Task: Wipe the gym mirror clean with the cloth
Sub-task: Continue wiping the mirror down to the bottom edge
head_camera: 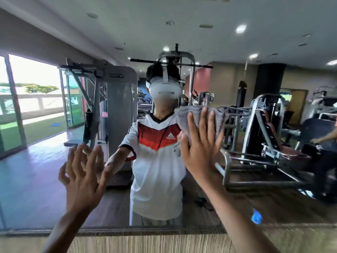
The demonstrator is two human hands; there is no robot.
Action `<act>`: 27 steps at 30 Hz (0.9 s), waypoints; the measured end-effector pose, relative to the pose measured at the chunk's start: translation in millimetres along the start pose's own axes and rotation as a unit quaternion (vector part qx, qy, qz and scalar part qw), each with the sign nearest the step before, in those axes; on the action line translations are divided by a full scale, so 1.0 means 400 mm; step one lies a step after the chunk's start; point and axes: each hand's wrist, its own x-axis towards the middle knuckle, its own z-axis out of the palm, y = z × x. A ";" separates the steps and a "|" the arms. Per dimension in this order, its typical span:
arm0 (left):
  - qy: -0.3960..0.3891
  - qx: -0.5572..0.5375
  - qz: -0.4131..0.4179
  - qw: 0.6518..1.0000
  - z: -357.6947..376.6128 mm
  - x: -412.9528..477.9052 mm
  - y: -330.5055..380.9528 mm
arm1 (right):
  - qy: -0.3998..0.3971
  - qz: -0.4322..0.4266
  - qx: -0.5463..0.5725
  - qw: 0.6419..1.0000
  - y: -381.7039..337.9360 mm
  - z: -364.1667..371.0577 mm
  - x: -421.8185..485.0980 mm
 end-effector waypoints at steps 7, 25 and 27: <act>-0.039 0.044 -0.001 0.998 -0.049 -0.034 -0.114 | -0.095 -0.262 -0.003 0.960 -0.007 -0.002 -0.190; -0.048 0.102 0.024 0.993 -0.038 -0.065 -0.222 | -0.067 -0.284 -0.002 0.956 -0.079 0.036 -0.112; -0.048 0.096 0.016 0.994 -0.025 -0.065 -0.218 | -0.023 -0.194 0.003 0.981 -0.099 0.044 -0.031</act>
